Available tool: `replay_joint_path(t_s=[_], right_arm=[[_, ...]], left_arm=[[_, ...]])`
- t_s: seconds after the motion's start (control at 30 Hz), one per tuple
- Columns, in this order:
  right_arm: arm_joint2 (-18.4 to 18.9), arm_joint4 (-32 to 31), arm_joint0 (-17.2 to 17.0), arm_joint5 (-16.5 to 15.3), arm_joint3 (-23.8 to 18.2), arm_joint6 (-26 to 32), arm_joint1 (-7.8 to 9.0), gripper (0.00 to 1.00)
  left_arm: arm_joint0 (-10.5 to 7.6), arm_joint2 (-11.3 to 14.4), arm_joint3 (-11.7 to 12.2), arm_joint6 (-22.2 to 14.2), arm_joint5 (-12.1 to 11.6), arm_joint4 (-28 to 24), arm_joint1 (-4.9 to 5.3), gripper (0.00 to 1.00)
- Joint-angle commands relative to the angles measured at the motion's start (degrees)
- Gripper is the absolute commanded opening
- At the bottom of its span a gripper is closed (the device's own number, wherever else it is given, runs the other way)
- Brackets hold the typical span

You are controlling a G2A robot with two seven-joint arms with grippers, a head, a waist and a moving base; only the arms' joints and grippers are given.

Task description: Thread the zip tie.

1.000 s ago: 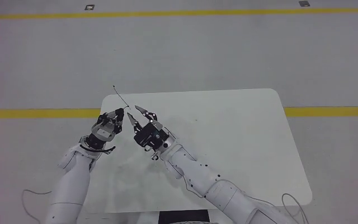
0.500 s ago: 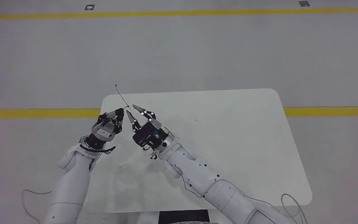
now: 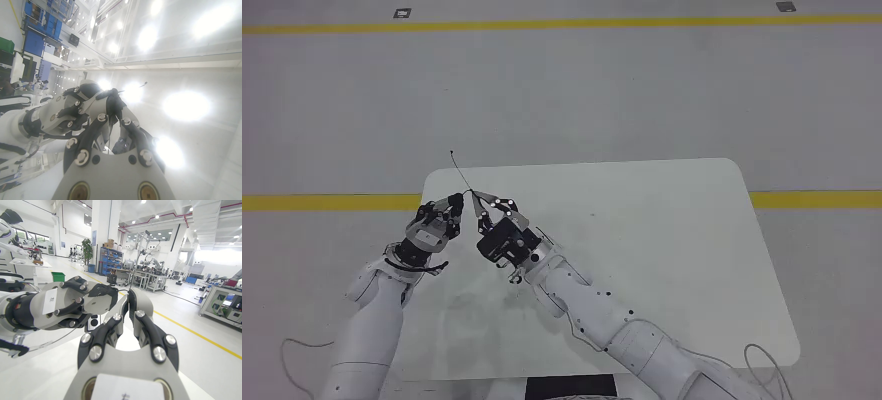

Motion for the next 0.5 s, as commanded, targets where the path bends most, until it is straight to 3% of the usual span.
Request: replay_joint_path(t_s=[0.0, 0.47], right_arm=[[-0.07, 0.0, 0.04, 0.18, 0.02, 0.05, 0.08, 0.0], [-2.88, 0.0, 2.45, 4.54, 2.93, 3.08, 1.77, 0.0]], left_arm=[[0.0, 0.0, 0.0, 0.0, 0.0, 0.0, 0.0, 0.0], [0.0, 0.0, 0.0, 0.0, 0.0, 0.0, 0.0, 0.0]])
